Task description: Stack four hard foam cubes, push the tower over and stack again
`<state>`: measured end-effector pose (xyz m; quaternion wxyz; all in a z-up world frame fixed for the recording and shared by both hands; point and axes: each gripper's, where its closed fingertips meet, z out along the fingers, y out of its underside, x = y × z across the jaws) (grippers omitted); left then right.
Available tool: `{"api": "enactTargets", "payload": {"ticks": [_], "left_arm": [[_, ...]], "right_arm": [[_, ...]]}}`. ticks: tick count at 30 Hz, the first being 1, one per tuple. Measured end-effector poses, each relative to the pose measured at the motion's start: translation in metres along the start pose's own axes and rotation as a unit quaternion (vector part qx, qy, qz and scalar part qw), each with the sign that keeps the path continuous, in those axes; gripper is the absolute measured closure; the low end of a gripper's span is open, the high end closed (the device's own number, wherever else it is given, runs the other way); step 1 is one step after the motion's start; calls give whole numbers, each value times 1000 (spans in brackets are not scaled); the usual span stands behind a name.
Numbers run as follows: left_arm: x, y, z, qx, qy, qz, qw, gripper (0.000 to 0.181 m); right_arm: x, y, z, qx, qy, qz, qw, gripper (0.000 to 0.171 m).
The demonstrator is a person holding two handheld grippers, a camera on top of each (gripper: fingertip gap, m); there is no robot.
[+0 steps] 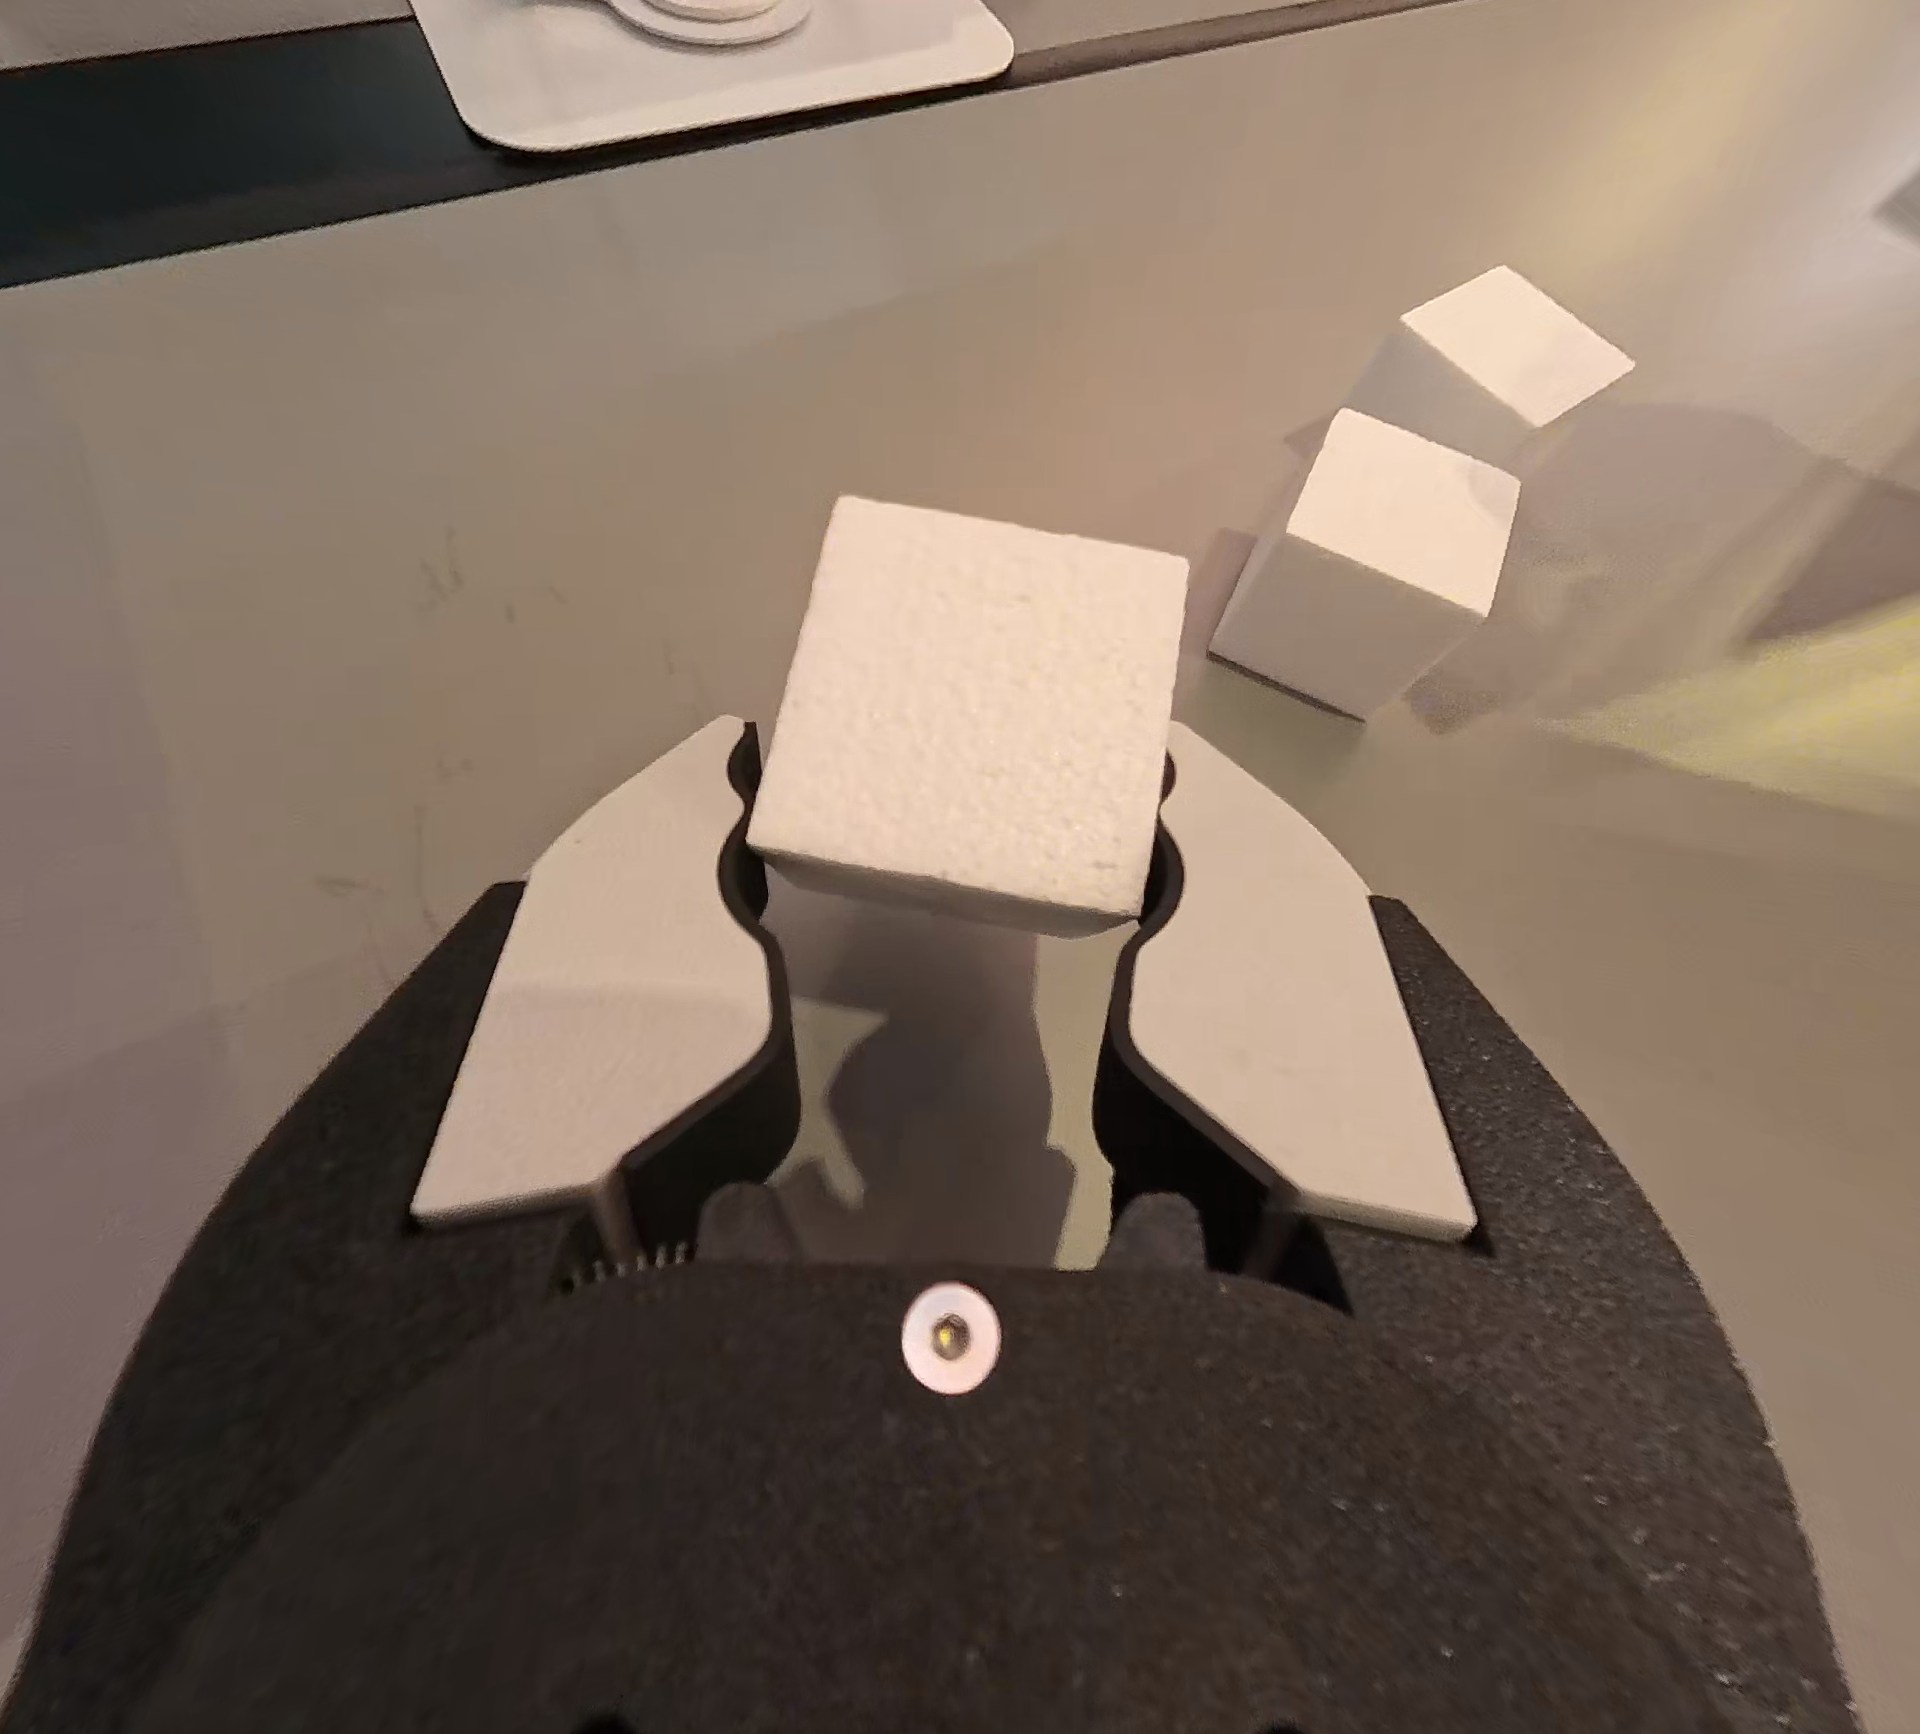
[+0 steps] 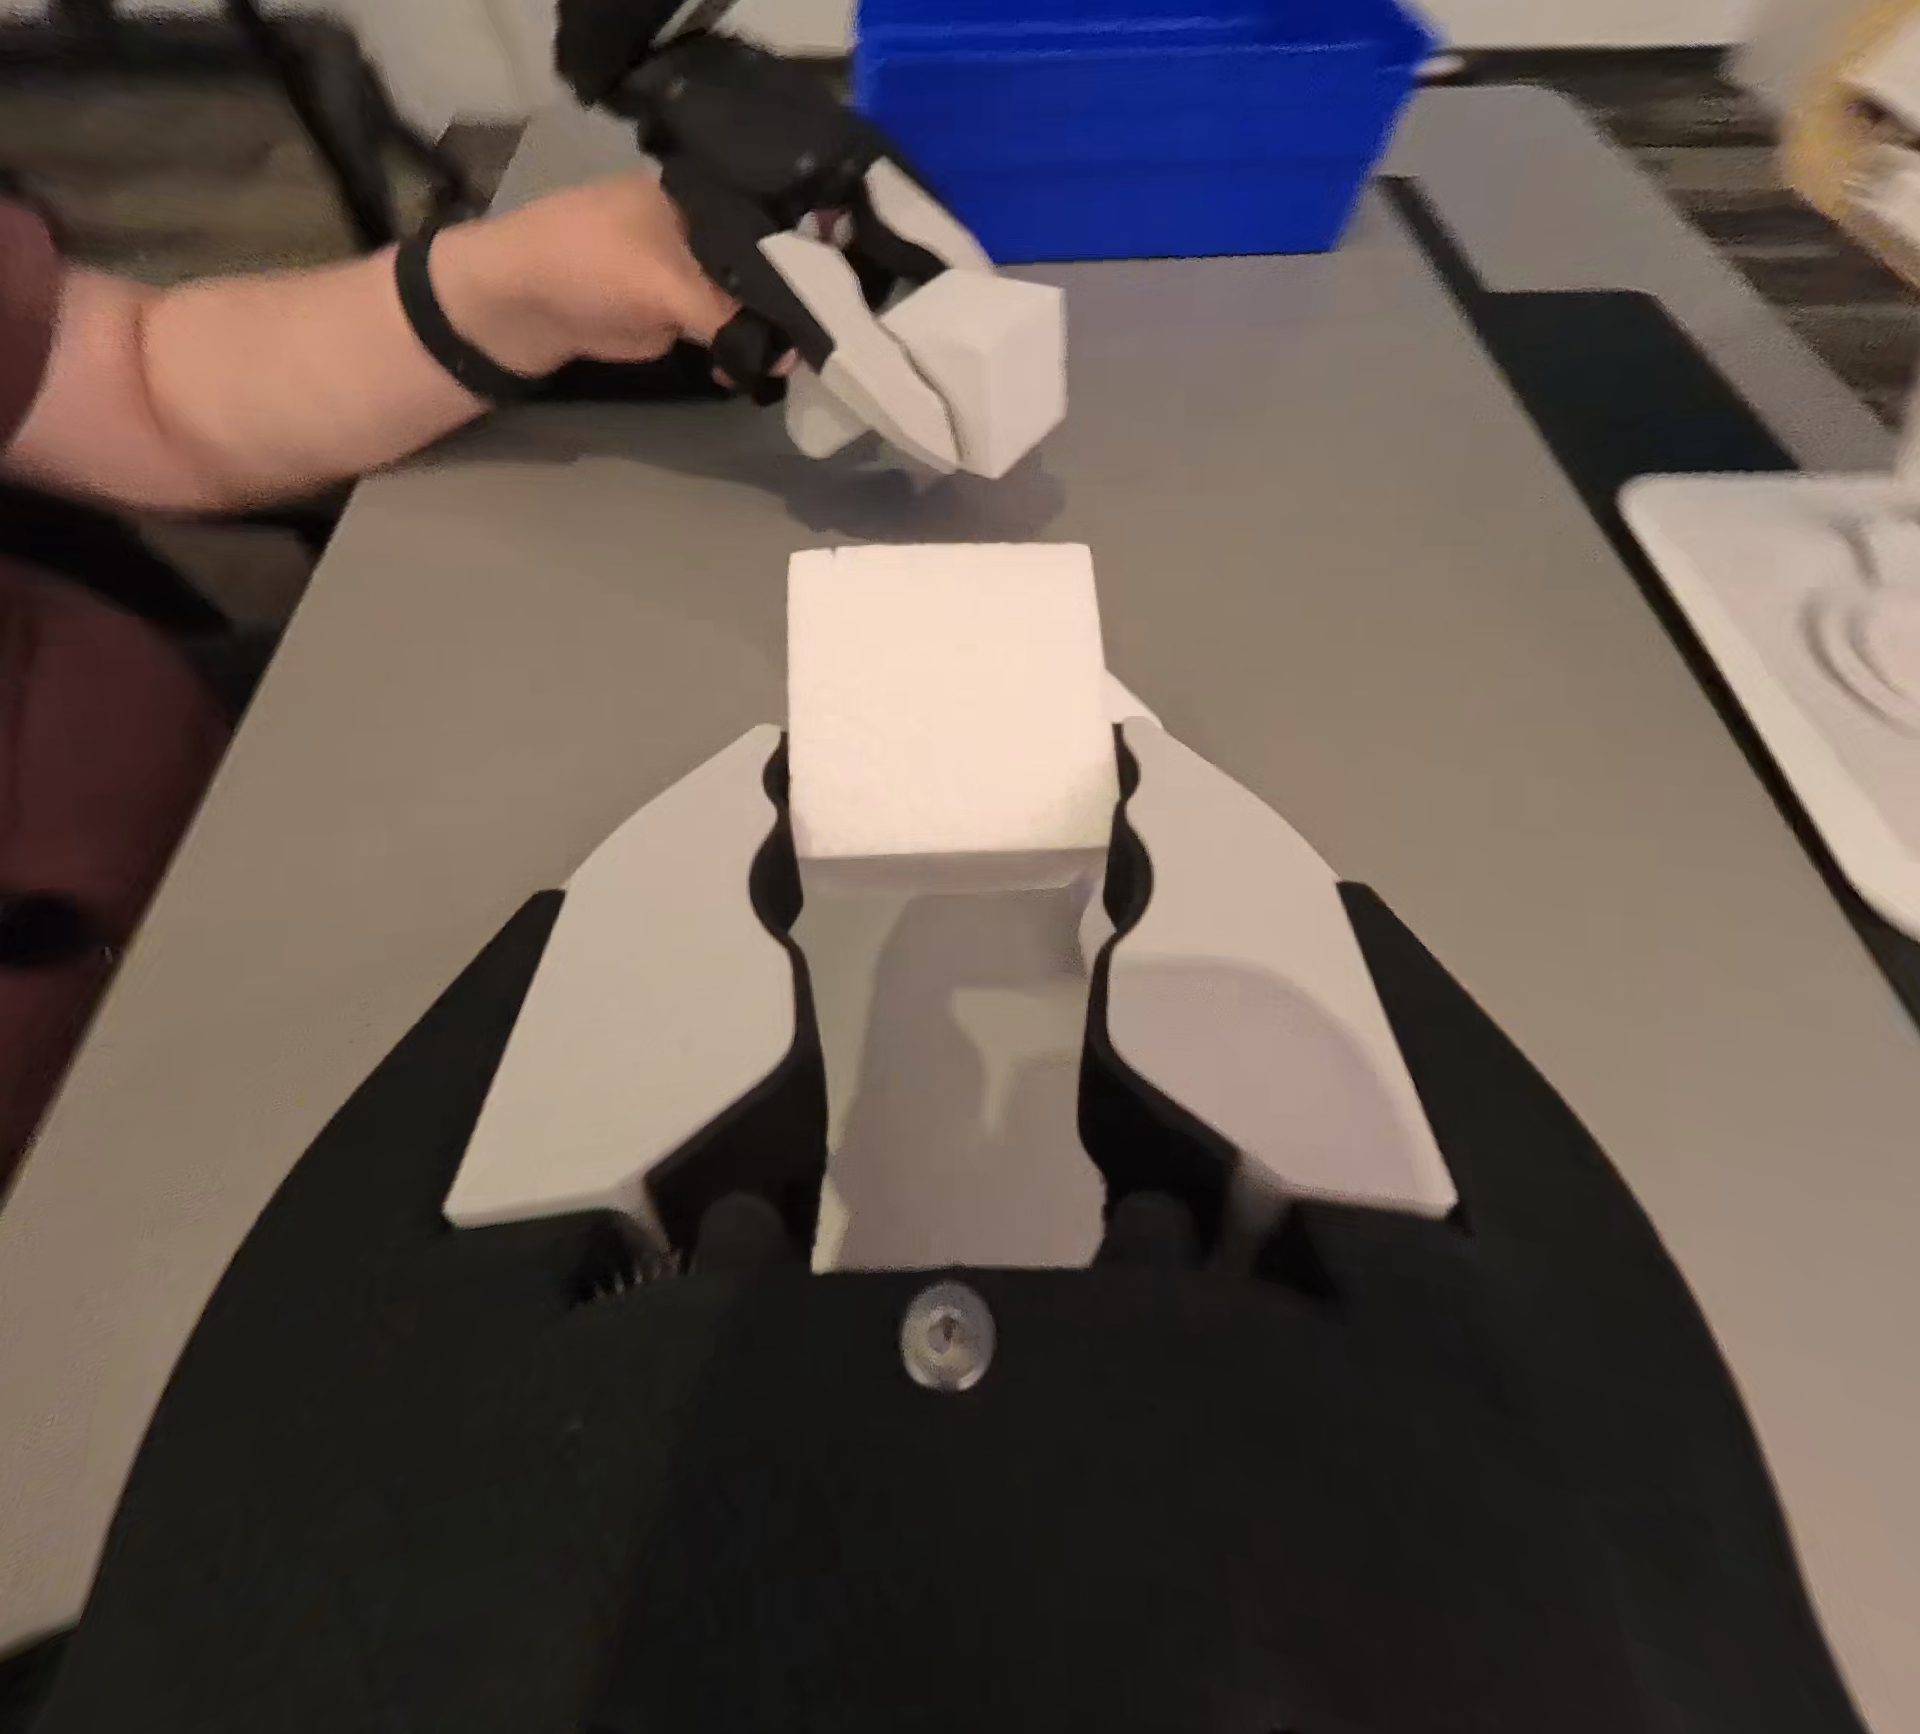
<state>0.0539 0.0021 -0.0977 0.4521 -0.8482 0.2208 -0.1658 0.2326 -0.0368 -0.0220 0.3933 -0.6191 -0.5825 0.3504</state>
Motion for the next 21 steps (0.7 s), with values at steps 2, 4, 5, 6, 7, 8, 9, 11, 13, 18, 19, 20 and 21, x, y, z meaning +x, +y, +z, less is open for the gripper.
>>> {"api": "enactTargets", "payload": {"ticks": [2,4,5,6,7,8,9,11,13,18,19,20,21], "left_arm": [[2,0,1,0,5,1,1000,112],[5,-2,2,2,13,-1,1000,112],[6,-1,3,-2,15,-1,1000,112],[7,1,4,-5,17,0,1000,112],[8,1,4,-8,19,1,1000,112],[10,1,4,-8,21,2,1000,112],[12,0,4,-6,23,5,1000,112],[12,-1,4,-5,20,11,1000,112],[8,-1,4,-5,5,12,1000,112],[9,-4,3,2,9,8,1000,112],[8,-4,3,2,6,9,1000,112],[7,-3,3,2,3,10,1000,112],[6,-3,3,1,3,8,1000,112]], "right_arm": [[10,2,28,-43,-39,-41,997,114],[20,11,47,-80,-66,-59,993,113],[22,14,54,-85,-80,-65,991,113],[23,15,58,-83,-93,-71,990,114],[26,17,62,-82,-97,-77,989,114],[28,18,64,-80,-101,-82,988,114],[28,19,65,-77,-110,-85,987,114],[27,19,67,-75,-122,-87,986,114],[28,22,69,-92,-128,-101,982,114],[30,19,73,-104,-164,-124,973,114],[30,17,74,-101,-175,-130,971,114],[30,15,75,-101,-182,-136,969,114],[29,14,77,-101,-191,-140,966,114]]}}
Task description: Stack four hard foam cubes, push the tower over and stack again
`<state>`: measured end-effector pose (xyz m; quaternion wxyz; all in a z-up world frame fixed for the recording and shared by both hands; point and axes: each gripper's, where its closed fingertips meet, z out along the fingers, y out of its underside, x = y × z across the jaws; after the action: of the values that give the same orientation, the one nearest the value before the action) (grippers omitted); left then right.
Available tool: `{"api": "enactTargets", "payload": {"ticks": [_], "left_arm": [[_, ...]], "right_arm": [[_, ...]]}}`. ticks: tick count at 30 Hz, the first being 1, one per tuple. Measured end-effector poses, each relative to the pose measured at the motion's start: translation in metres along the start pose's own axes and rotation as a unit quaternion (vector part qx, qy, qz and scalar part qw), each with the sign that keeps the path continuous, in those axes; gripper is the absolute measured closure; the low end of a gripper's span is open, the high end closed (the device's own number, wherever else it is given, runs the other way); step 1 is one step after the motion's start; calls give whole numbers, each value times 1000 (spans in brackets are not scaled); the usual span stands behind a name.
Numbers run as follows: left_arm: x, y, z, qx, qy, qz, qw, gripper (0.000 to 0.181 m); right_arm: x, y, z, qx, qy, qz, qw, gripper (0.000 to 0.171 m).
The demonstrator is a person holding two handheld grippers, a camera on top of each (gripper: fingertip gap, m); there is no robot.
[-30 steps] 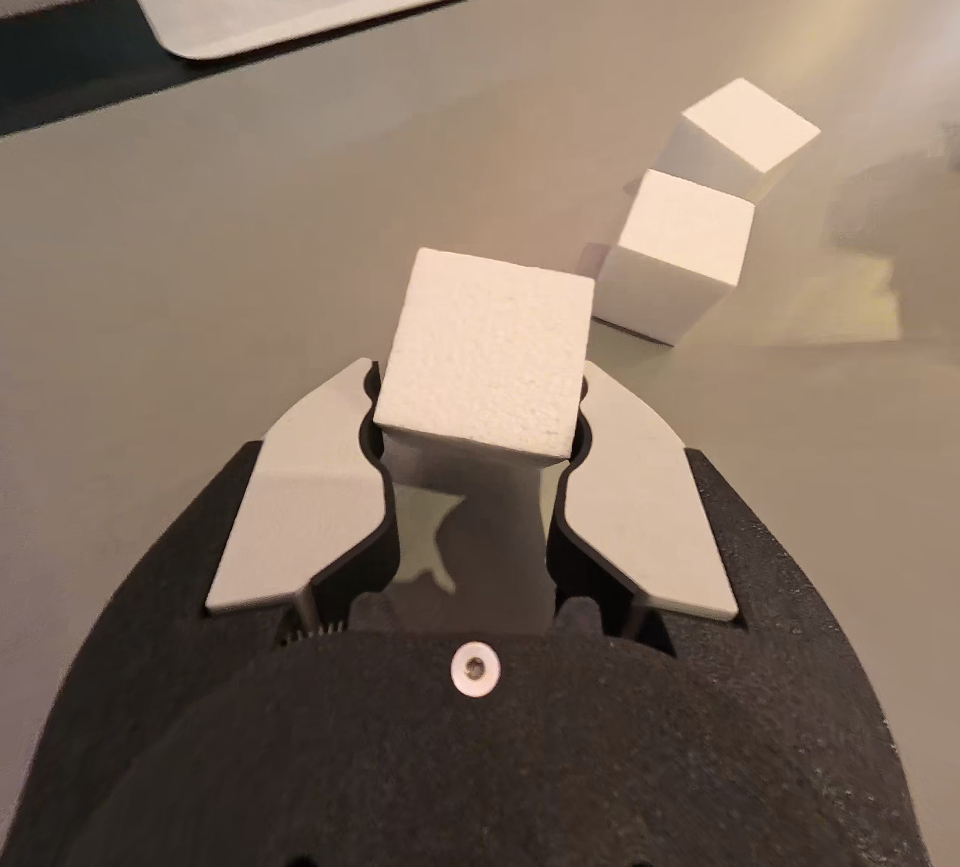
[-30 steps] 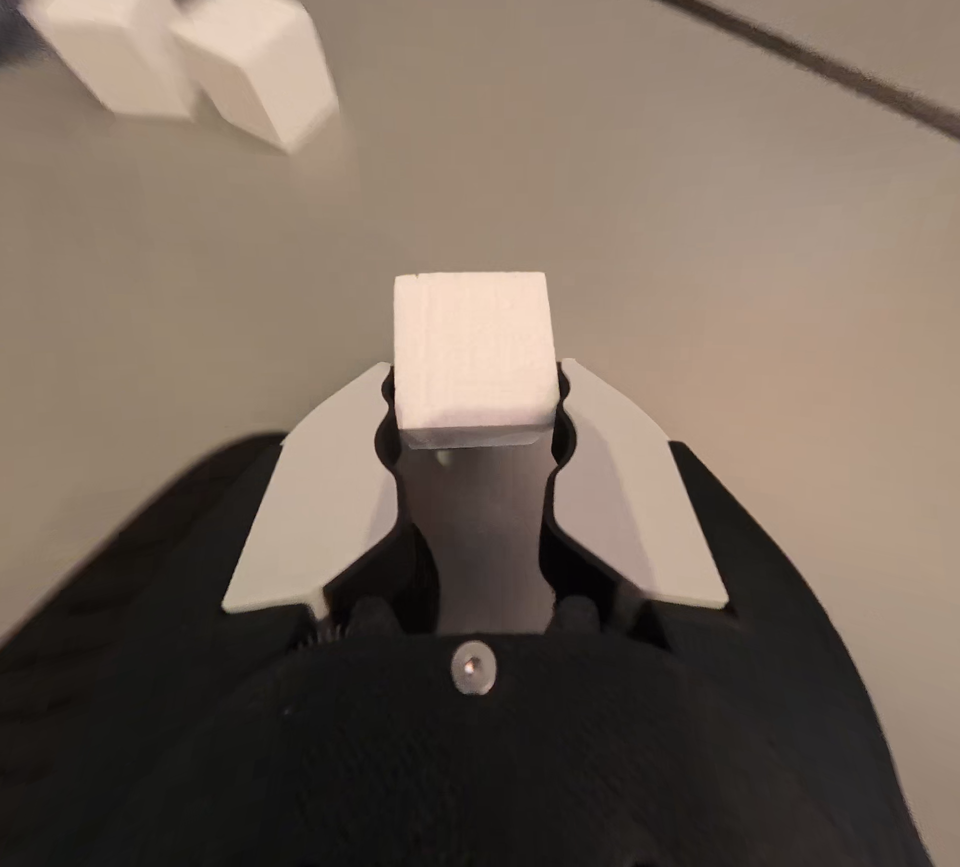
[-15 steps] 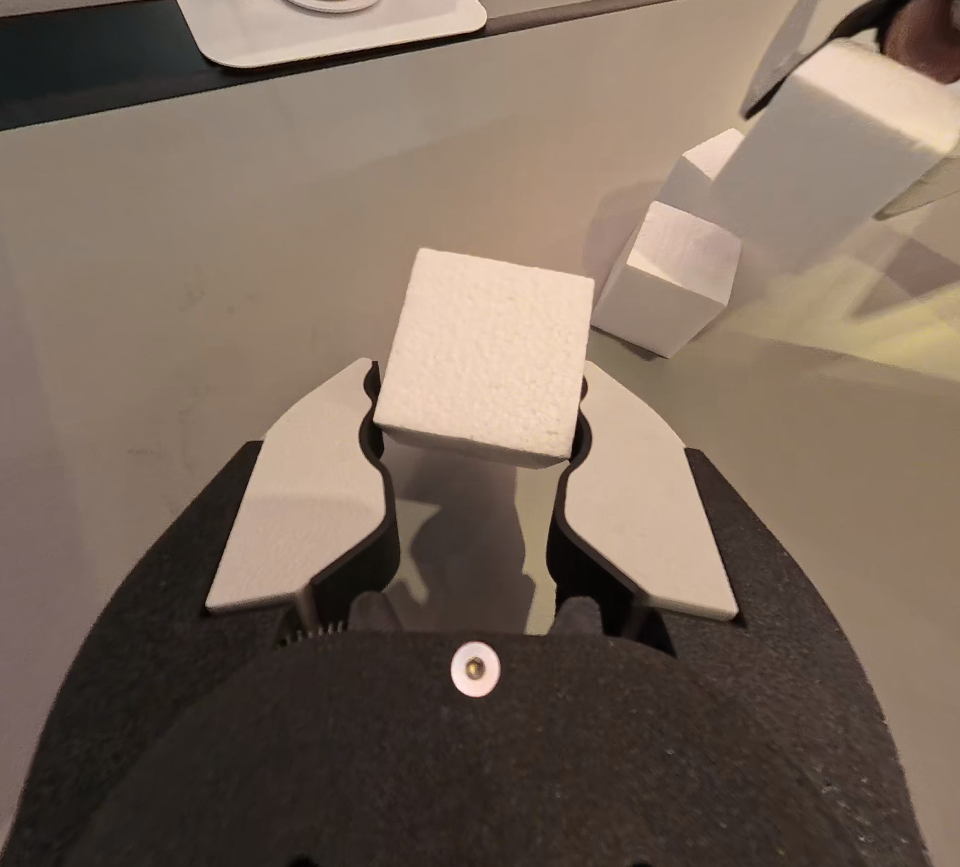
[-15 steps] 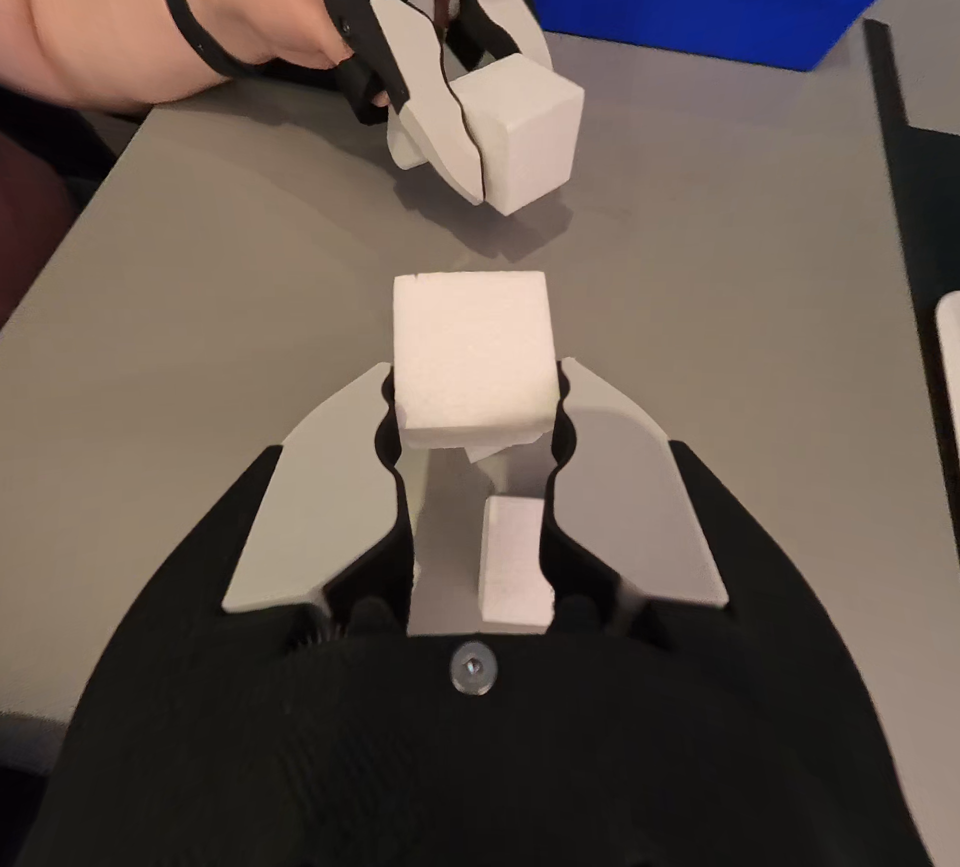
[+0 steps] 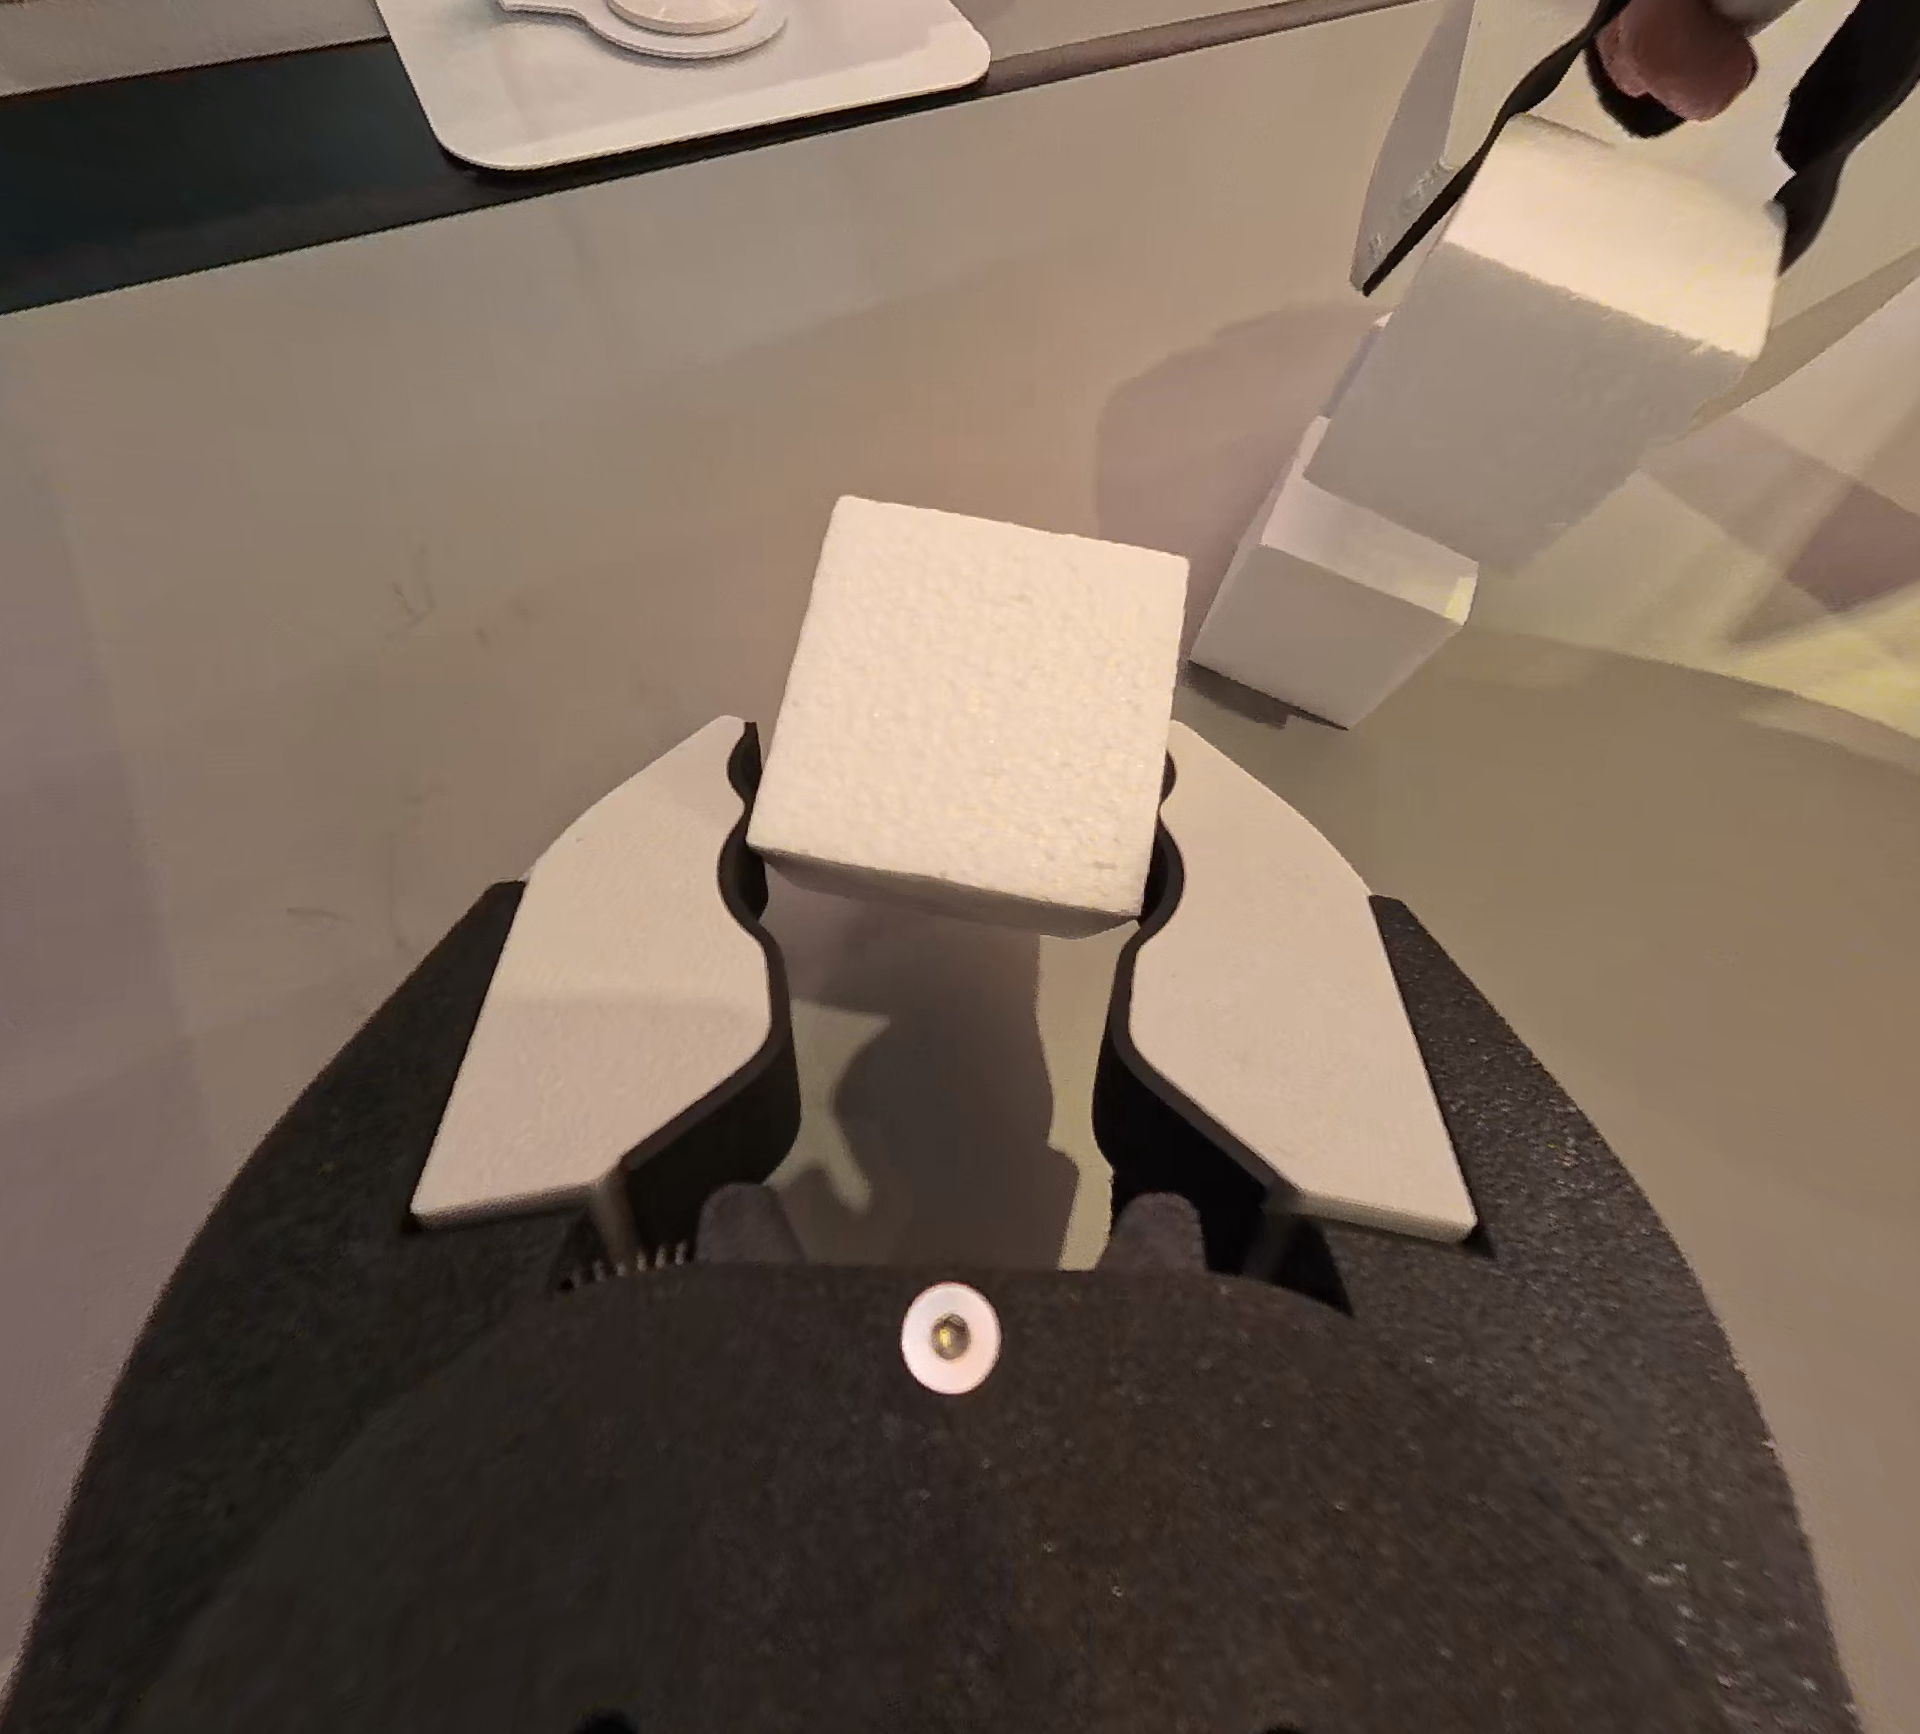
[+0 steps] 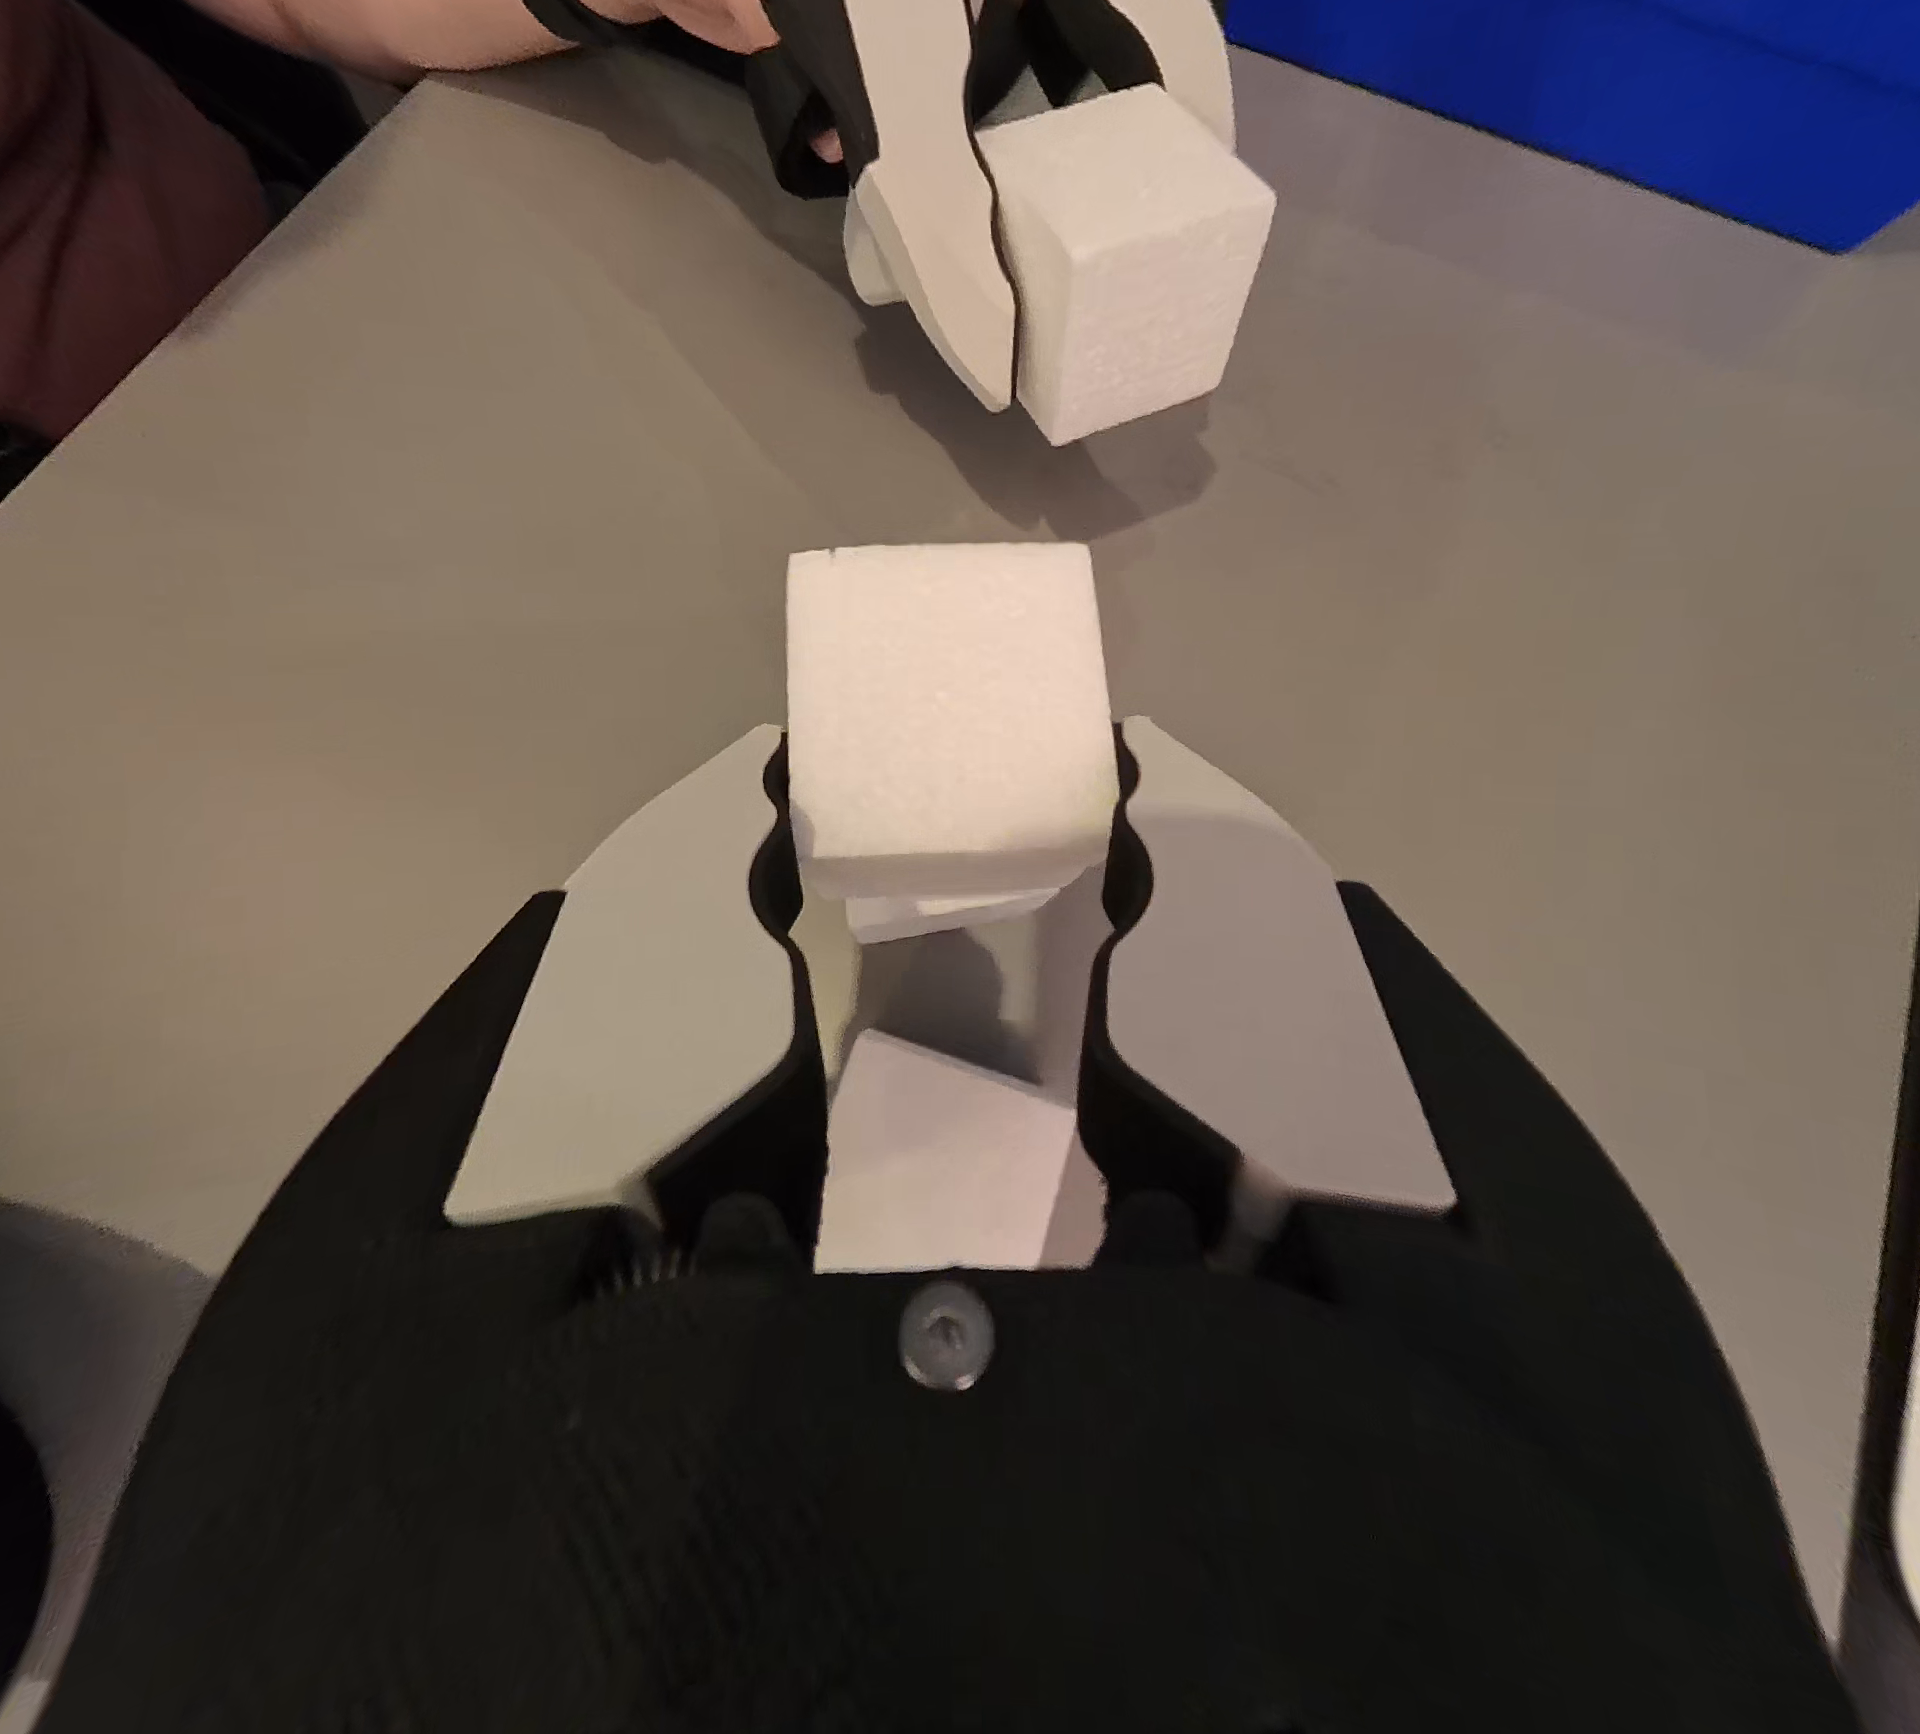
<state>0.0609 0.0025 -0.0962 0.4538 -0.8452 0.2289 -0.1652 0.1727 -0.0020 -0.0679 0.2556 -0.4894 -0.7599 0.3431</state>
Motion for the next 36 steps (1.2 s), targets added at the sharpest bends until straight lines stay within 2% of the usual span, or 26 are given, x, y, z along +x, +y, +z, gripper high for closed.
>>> {"api": "enactTargets", "payload": {"ticks": [4,15,18,20,22,26,29,33,36], "left_arm": [[-3,2,1,-2,0,-11,1000,112],[1,6,5,-14,5,-5,1000,112],[3,2,3,-3,10,-10,1000,112],[6,-2,0,11,19,-12,1000,112],[9,-7,-3,25,25,-9,999,112],[12,-22,-7,67,25,19,997,112],[35,-41,-14,92,93,5,991,112],[67,-72,-23,81,139,13,987,112],[84,-85,-14,24,129,35,991,112]], "right_arm": [[-2,4,5,-13,-36,-10,999,114],[0,13,13,-14,-49,-19,999,113],[2,11,10,-12,-31,-9,999,98],[2,4,0,2,-5,-11,1000,87],[-2,-3,-20,16,20,-6,1000,86],[-12,-2,-76,61,110,43,991,87],[-25,14,-103,121,151,87,977,98],[-28,57,-111,52,178,132,974,101],[-30,63,-112,57,179,127,974,101]]}}
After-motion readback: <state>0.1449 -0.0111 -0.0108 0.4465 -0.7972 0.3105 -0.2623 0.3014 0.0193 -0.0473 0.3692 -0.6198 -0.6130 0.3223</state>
